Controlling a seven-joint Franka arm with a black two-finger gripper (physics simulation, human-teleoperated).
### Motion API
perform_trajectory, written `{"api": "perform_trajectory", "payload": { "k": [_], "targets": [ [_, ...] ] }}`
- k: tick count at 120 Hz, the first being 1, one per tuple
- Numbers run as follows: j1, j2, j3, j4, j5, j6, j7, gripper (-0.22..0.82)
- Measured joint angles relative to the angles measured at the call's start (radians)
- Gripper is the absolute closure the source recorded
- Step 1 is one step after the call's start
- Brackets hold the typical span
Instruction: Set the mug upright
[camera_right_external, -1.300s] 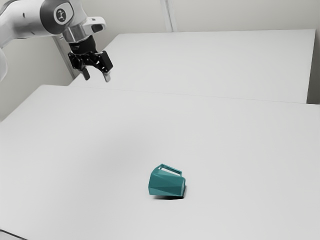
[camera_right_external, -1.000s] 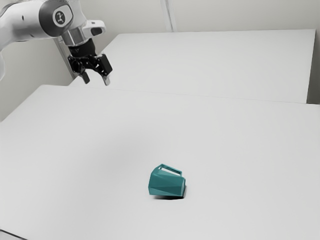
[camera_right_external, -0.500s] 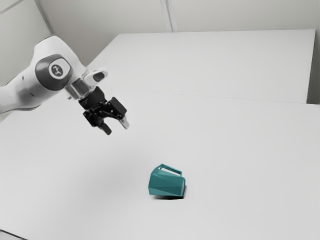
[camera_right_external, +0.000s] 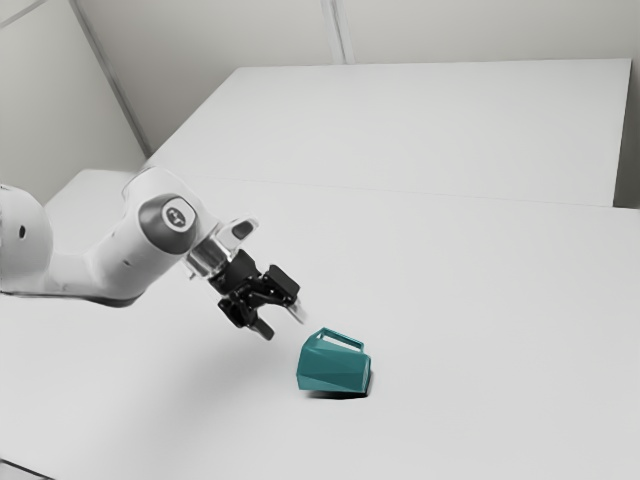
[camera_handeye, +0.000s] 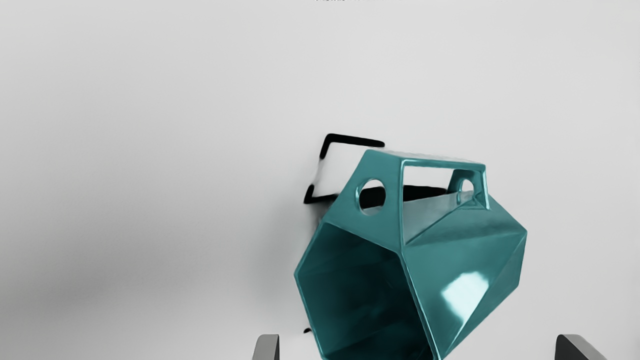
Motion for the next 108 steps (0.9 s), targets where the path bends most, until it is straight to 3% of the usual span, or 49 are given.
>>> {"api": "perform_trajectory", "payload": {
  "k": [33, 69, 92, 108],
  "targets": [
    [0.002, 0.098, -0.002, -0.004, -0.208, 0.036, 0.181, 0.0],
    [0.006, 0.098, -0.01, -0.028, -0.302, -0.035, 0.359, 0.0],
    [0.009, 0.089, -0.026, -0.028, -0.327, -0.072, 0.44, 0.4],
    [0.003, 0.089, -0.031, -0.033, -0.351, -0.087, 0.482, 0.58]
  ]
}}
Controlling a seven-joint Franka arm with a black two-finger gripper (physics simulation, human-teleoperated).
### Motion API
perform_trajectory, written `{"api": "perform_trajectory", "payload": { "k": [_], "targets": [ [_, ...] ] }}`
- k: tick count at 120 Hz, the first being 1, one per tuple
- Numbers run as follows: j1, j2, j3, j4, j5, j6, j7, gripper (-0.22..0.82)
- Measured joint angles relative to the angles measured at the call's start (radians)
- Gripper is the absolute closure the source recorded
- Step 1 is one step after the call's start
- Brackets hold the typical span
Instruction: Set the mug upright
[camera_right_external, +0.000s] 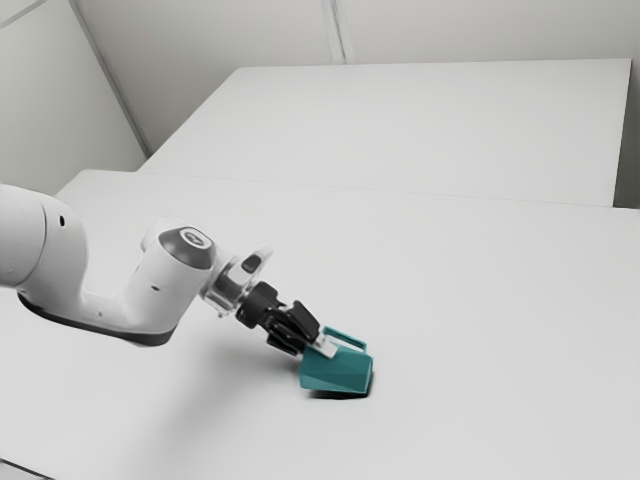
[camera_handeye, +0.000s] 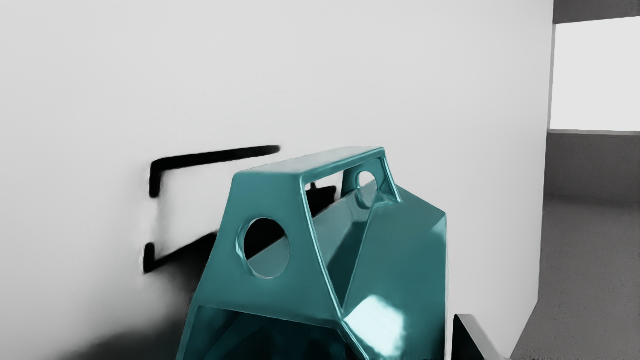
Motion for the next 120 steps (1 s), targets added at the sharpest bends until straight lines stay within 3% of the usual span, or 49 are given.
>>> {"api": "perform_trajectory", "payload": {
  "k": [36, 66, 99, 120],
  "targets": [
    [0.001, -0.018, -0.023, 0.007, -0.035, -0.015, 0.063, 0.73],
    [-0.001, -0.163, -0.037, 0.009, -0.018, -0.022, 0.062, 0.76],
    [0.004, -0.231, -0.038, 0.238, 0.547, -0.055, -0.121, 0.77],
    [0.007, -0.23, -0.017, 0.276, 0.858, -0.067, -0.262, 0.77]
  ]
}}
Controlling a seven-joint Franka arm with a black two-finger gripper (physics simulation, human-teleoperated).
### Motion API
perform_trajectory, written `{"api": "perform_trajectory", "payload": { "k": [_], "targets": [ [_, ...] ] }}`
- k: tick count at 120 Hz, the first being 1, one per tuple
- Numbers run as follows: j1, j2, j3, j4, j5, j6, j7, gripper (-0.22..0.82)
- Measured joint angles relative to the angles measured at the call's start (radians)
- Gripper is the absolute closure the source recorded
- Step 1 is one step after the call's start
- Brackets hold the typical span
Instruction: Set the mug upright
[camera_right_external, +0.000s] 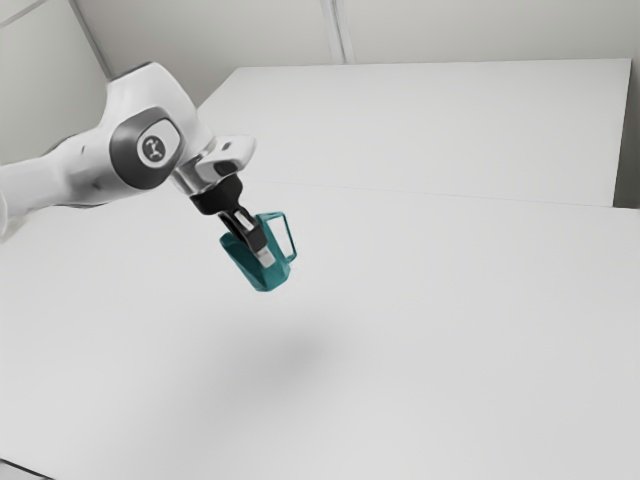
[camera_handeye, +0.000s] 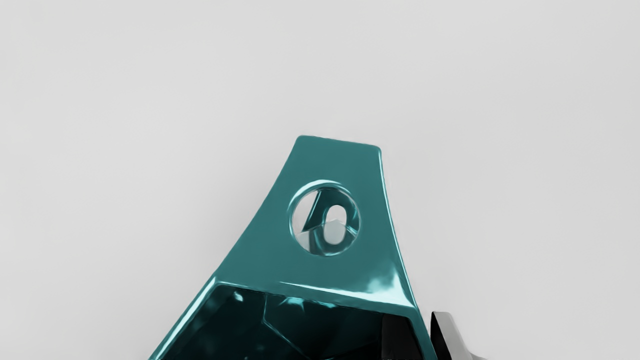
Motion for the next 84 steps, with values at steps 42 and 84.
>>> {"api": "perform_trajectory", "payload": {
  "k": [42, 84],
  "targets": [
    [0.007, 0.048, 0.001, -0.034, 0.249, 0.047, -0.237, 0.78],
    [0.007, 0.109, 0.002, -0.155, 0.269, 0.205, -0.393, 0.78]
  ]
}}
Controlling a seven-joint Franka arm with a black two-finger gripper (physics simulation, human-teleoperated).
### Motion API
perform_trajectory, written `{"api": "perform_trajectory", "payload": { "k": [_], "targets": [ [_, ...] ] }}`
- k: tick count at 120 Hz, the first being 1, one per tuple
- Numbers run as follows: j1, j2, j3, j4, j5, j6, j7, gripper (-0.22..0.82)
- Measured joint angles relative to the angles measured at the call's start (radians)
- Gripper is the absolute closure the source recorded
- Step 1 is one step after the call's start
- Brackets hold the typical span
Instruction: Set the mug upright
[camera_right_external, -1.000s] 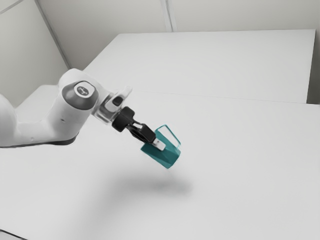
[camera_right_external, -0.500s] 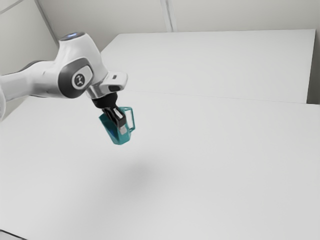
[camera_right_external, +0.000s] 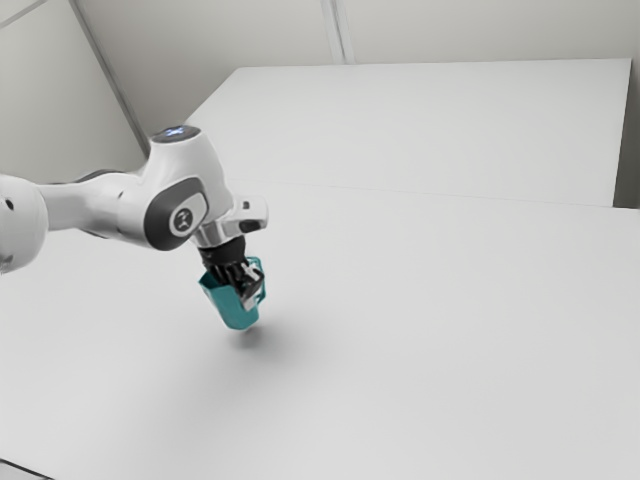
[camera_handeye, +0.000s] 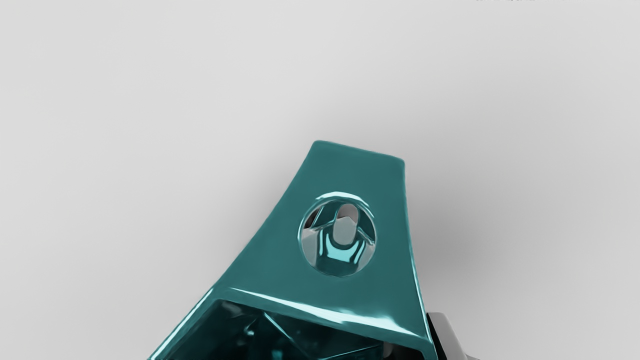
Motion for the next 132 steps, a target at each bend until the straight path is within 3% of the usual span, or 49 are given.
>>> {"api": "perform_trajectory", "payload": {
  "k": [45, 53, 72, 85, 105, 132],
  "targets": [
    [0.003, 0.078, -0.002, -0.022, 0.001, 0.093, -0.099, 0.75],
    [0.002, 0.082, -0.001, -0.023, -0.004, 0.1, -0.108, 0.68],
    [0.003, 0.074, -0.001, -0.025, -0.015, 0.11, -0.123, 0.35],
    [0.005, 0.044, -0.003, -0.025, -0.023, 0.107, -0.131, 0.21],
    [-0.006, -0.033, -0.008, 0.0, -0.05, 0.078, -0.137, 0.1],
    [-0.016, -0.016, 0.021, 0.29, -0.076, -0.128, -0.141, 0.03]
  ]
}}
